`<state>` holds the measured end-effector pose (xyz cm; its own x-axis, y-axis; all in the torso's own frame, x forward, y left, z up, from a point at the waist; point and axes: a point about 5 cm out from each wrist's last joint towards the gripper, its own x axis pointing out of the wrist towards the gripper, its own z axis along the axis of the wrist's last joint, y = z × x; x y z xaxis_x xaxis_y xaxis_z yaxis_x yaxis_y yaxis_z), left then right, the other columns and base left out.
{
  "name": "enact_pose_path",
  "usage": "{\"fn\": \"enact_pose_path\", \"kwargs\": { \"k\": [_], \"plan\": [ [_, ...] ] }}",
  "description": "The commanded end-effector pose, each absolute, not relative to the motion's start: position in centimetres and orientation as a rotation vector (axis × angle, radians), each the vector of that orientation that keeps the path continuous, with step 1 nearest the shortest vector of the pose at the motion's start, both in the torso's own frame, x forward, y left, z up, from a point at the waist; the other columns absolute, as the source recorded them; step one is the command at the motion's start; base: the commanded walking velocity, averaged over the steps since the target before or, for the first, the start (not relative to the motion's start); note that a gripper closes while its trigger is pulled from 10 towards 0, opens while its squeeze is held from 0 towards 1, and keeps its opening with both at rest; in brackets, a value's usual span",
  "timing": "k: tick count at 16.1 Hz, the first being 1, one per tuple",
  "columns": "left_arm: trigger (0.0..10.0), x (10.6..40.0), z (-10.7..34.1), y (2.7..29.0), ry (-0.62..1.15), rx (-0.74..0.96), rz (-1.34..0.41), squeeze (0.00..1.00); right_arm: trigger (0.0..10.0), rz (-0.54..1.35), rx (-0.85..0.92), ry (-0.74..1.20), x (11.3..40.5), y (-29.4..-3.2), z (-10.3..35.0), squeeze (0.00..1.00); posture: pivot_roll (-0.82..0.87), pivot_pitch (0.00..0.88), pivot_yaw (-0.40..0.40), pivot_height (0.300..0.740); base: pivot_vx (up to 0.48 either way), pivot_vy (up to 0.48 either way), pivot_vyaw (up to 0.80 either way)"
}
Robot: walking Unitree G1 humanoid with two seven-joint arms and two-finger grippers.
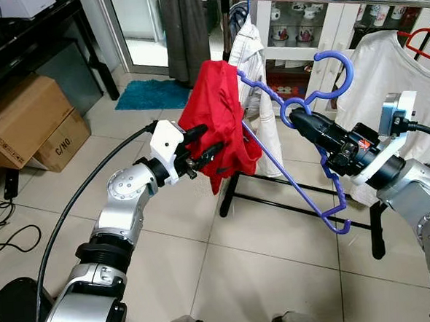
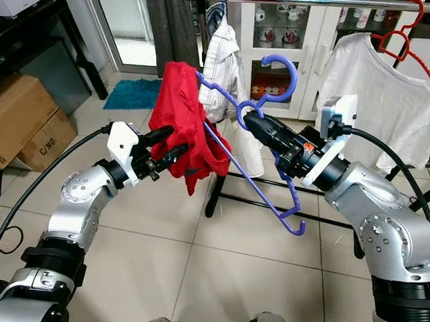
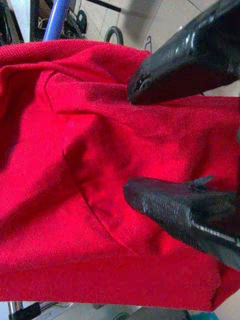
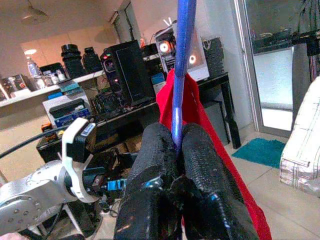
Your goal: Hang hanger
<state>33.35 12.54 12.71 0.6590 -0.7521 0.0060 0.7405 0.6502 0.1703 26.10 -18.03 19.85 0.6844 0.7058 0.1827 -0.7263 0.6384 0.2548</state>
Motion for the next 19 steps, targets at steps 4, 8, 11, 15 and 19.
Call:
{"fn": "enact_pose_path", "kwargs": {
  "k": [4, 8, 11, 15, 19],
  "plan": [
    [0.0, 33.5, 12.9, 13.2, -0.081, 0.169, -0.854, 0.0, 0.0, 0.86, 0.31, -0.07, 25.7, -17.5, 20.0, 0.0, -0.15, 0.0, 0.094, 0.74, 0.0, 0.0, 0.0],
    [0.0, 33.4, 13.2, 14.3, -0.079, 0.167, -0.857, 0.0, 0.0, 0.868, 0.3, -0.063, 25.7, -17.5, 19.9, 0.0, -0.14, 0.0, 0.09, 0.74, 0.0, 0.0, 0.0],
    [0.0, 33.5, 13.3, 14.8, -0.078, 0.164, -0.85, 0.0, 0.0, 0.872, 0.302, -0.063, 25.8, -17.5, 19.8, 0.0, -0.14, 0.0, 0.09, 0.74, 0.0, 0.0, 0.0],
    [0.0, 32.9, 14.0, 16.2, -0.085, 0.141, -0.909, 0.0, 0.0, 0.875, 0.308, -0.065, 25.8, -17.3, 19.7, 0.0, -0.14, 0.0, 0.09, 0.74, 0.0, 0.0, 0.0],
    [0.0, 33.0, 15.8, 18.9, -0.087, 0.194, -0.907, 0.0, 0.0, 0.868, 0.317, -0.064, 25.7, -17.4, 19.4, 0.0, -0.14, 0.0, 0.09, 0.74, 0.0, 0.0, 0.0]
  ]
}}
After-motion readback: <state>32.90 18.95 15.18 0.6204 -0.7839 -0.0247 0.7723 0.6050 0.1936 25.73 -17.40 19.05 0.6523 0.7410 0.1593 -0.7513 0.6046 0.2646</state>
